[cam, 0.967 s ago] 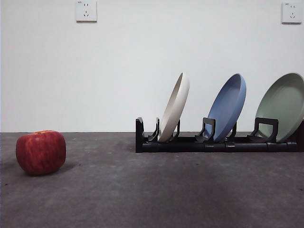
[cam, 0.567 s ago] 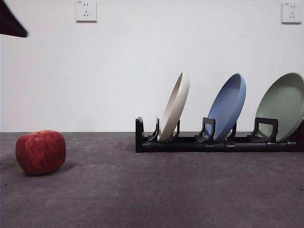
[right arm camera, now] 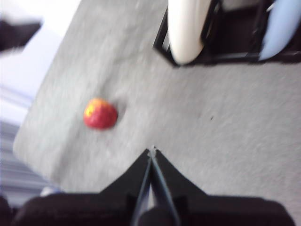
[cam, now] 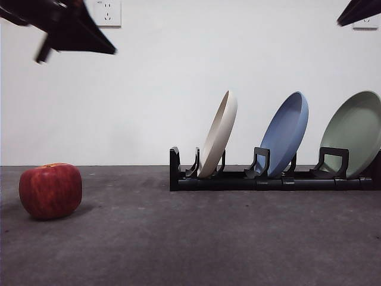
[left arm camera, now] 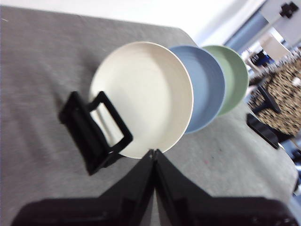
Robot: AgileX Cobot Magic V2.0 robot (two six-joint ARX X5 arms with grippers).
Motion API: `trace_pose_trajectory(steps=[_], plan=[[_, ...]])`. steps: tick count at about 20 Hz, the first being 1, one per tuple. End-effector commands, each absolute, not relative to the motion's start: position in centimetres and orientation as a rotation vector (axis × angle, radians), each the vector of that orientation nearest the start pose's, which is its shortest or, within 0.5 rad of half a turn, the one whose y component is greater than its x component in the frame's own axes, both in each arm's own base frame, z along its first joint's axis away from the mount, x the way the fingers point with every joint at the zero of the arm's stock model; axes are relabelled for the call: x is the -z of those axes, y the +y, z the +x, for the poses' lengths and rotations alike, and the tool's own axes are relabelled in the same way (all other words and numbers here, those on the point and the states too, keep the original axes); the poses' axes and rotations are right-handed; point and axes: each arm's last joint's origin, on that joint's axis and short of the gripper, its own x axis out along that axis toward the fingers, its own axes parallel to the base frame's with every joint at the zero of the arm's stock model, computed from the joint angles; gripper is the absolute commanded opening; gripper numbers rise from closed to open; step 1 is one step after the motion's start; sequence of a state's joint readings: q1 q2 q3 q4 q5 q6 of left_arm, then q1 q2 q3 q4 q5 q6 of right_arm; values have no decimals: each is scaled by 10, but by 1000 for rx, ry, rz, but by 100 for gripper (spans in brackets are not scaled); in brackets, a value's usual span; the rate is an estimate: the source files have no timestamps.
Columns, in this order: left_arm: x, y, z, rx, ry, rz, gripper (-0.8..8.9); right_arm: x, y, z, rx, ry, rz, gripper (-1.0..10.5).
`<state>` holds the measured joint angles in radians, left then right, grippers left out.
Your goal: Take the yellow plate from the plate rack,put the plate on the table,take the apple from the table,put the apple in the plate
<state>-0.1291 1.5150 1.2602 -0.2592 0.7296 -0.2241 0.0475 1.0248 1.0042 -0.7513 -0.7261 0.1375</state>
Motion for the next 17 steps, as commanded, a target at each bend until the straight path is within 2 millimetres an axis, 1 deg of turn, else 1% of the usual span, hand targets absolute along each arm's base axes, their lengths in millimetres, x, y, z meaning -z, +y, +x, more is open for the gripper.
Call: trace_pose_trajectory(steps=[1,3,5,7,8,9,11,12,13,16,17], plan=[[-312,-79,354,850,648,-335,-4,-319,38,195,-742,805,330,-2],[-309,-95,373,881,700,-325,-4,-317,48,196,-757,822,284,-2],[-307,-112,390,918,741,-289,0,-315,55,195,-722,834,232,-2],[-308,-130,404,959,768,-246,3,-315,59,193,-720,839,205,-2],[-309,-139,410,981,774,-223,40,-315,60,193,-724,842,203,-2],[-310,-149,416,1002,775,-205,138,-315,60,193,-724,845,204,-2],[-310,-168,422,1041,766,-176,431,-314,60,192,-721,863,207,-2],[-311,-177,422,1054,754,-154,549,-313,59,191,-720,875,208,-1],[-312,-185,421,1054,733,-120,574,-313,59,190,-721,882,203,-1],[-311,-208,415,978,683,17,582,-311,59,188,-723,907,196,-1],[-309,-214,414,968,682,43,639,-311,59,188,-722,912,197,-1]])
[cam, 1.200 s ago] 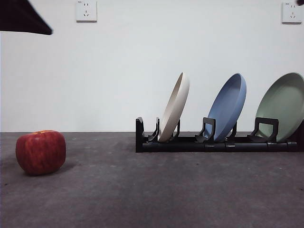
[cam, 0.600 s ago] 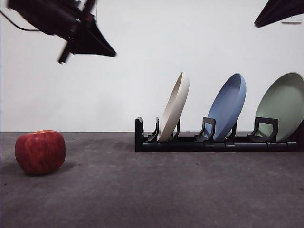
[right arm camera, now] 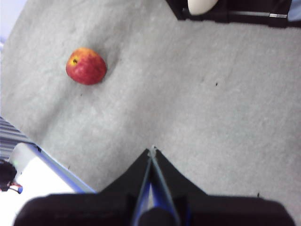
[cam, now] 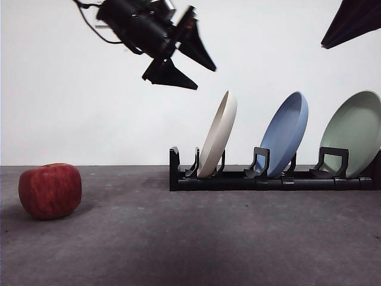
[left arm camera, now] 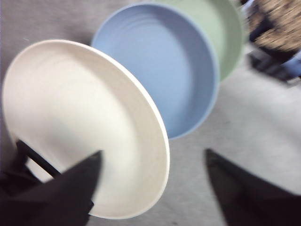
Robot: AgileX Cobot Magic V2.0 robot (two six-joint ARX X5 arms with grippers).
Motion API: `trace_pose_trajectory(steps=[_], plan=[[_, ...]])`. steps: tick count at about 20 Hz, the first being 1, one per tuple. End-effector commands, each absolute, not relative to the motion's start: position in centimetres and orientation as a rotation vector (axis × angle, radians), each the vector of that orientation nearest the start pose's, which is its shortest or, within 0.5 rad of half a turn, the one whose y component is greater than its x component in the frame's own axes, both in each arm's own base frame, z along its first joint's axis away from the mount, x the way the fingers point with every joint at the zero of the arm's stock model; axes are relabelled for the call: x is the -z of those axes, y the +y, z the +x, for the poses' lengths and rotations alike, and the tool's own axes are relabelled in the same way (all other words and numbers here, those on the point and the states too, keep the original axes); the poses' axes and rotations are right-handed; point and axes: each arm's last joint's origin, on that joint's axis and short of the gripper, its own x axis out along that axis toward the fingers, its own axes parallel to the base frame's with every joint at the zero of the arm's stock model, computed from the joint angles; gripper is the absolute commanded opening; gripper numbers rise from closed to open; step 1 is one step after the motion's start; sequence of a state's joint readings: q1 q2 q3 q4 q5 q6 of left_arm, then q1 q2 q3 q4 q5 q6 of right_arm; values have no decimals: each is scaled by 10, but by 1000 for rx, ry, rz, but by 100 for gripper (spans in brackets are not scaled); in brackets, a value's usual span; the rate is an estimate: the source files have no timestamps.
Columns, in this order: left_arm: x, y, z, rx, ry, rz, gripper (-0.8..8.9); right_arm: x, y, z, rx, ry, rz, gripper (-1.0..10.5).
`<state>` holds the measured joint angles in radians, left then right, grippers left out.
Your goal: Take the yellow plate from the plate rack,put the plate on the table,take the apple from the table,put the apple in the plate
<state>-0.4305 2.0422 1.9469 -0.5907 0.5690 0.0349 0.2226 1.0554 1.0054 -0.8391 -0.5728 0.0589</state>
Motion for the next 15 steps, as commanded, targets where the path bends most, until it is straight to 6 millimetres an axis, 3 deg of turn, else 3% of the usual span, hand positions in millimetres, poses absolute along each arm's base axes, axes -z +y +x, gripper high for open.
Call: trace_pose_trajectory(steps=[1,5,11,13,15], plan=[[-307,-220,412,970,685,56,666,-311,59,188,-722,913,197,-1],[-288,-240,414,965,694,85,665,-311,59,188,-722,913,198,-1],[-269,-252,421,971,701,75,637,-310,59,187,-721,918,198,-1],[-263,-253,423,966,706,78,442,-310,59,187,-721,918,197,-1],[-258,-254,425,965,714,78,393,-310,59,187,-722,916,196,-1]])
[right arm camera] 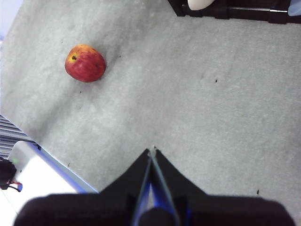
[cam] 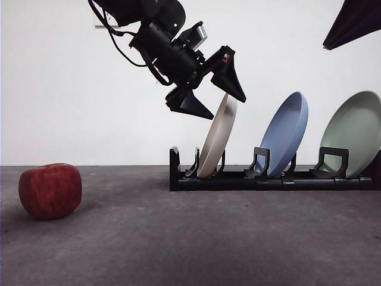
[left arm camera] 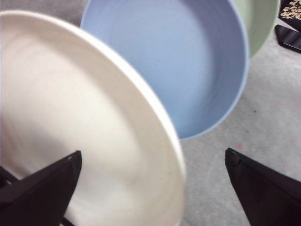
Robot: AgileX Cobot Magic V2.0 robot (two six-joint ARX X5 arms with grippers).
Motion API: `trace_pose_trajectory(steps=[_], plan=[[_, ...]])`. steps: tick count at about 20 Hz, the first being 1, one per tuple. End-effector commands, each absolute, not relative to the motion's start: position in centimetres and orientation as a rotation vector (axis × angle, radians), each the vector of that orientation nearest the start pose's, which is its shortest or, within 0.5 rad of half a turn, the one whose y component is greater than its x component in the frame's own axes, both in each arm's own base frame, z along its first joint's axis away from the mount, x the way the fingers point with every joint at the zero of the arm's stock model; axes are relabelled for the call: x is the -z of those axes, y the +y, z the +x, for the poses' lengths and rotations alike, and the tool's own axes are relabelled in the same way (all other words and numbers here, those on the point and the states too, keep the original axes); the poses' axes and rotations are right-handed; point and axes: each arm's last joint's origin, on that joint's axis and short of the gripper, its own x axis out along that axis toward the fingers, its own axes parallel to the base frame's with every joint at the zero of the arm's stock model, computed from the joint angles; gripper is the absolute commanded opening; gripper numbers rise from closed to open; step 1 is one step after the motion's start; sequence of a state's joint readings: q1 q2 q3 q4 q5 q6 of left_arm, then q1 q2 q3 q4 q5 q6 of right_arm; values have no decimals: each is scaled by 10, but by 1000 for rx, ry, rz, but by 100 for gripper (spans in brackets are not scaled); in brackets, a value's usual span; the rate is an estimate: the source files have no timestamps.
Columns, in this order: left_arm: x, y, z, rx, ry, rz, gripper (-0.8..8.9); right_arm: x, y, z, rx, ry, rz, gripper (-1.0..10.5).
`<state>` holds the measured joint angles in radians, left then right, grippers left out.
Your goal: Take the yellow plate from the plate rack,put the plate on the table,take the apple from the table,put the apple in the plate
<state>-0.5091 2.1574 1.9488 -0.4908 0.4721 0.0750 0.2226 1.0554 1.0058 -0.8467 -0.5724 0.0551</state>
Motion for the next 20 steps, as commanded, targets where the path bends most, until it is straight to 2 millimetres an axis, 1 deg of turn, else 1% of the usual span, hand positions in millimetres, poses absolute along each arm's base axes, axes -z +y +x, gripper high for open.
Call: trace_pose_trajectory(steps=[1,5,6,15,18,20], plan=[[-256,-254,425,965,718,76,332,-310,59,187,-723,916,194,-1],[-255,-255,426,962,715,68,31,-310,59,187,-723,916,194,-1],[-256,-255,427,962,712,66,-2,-310,59,187,-722,915,194,-1],[-257,-254,428,947,717,35,-6,-310,59,188,-723,914,194,-1],[-266,-249,428,941,696,11,-6,-310,59,187,-722,916,195,-1],[-281,-244,427,937,649,1,-6,-310,59,187,-722,921,196,-1]])
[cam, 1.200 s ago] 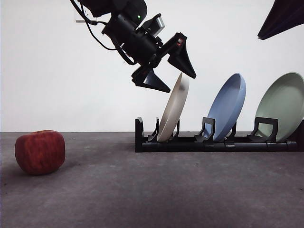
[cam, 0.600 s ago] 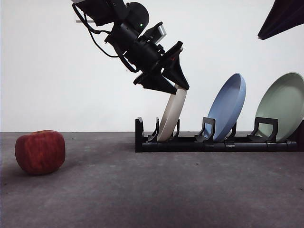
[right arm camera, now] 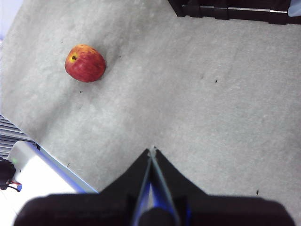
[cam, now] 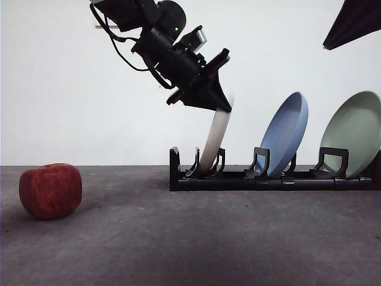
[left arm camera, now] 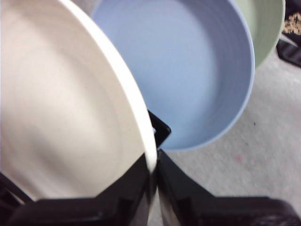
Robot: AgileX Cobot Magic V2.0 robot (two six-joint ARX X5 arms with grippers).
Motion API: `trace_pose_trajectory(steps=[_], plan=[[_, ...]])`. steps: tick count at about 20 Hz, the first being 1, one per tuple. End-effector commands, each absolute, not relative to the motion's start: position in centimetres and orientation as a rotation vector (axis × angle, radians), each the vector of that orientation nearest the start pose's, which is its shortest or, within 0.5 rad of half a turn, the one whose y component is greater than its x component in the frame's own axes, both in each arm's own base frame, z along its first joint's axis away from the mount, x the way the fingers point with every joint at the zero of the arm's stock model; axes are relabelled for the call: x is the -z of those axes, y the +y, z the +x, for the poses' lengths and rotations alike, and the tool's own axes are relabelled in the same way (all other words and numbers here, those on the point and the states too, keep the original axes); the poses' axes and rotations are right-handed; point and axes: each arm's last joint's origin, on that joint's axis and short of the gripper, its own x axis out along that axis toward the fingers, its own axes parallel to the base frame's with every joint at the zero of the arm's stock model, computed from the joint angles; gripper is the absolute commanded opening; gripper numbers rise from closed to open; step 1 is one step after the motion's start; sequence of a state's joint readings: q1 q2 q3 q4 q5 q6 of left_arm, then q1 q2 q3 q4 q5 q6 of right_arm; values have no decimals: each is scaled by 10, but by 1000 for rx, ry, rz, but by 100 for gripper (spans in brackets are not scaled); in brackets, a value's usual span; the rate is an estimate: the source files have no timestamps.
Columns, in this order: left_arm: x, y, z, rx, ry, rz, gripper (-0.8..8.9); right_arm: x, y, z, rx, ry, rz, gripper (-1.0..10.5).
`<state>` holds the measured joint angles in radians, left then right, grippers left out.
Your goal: Take the yellow plate from the plate rack,put the plate on the table,take the apple from the table,put the apple in the plate
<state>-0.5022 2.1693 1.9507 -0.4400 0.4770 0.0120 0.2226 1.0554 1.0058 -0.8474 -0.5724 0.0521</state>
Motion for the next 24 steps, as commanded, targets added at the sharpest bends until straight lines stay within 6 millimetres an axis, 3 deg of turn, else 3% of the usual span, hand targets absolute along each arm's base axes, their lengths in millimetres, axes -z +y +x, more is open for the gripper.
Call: trace_pose_trajectory(steps=[1,8,11,15,19,24], plan=[[-290,-242,425,936,623,-1,-6,-310,59,187,-721,923,196,-1],[-360,-220,399,962,491,-84,-6,-309,58,186,-720,933,198,-1],[-388,-213,372,1035,513,-107,-6,-309,58,186,-719,942,199,-1],[-421,-210,319,1078,538,-13,-6,-309,58,185,-719,943,199,-1],[-437,-214,266,1108,570,178,-6,-309,58,186,-721,940,197,-1],[-427,-225,229,1174,693,268,-6,-310,67,182,-829,902,104,-1]])
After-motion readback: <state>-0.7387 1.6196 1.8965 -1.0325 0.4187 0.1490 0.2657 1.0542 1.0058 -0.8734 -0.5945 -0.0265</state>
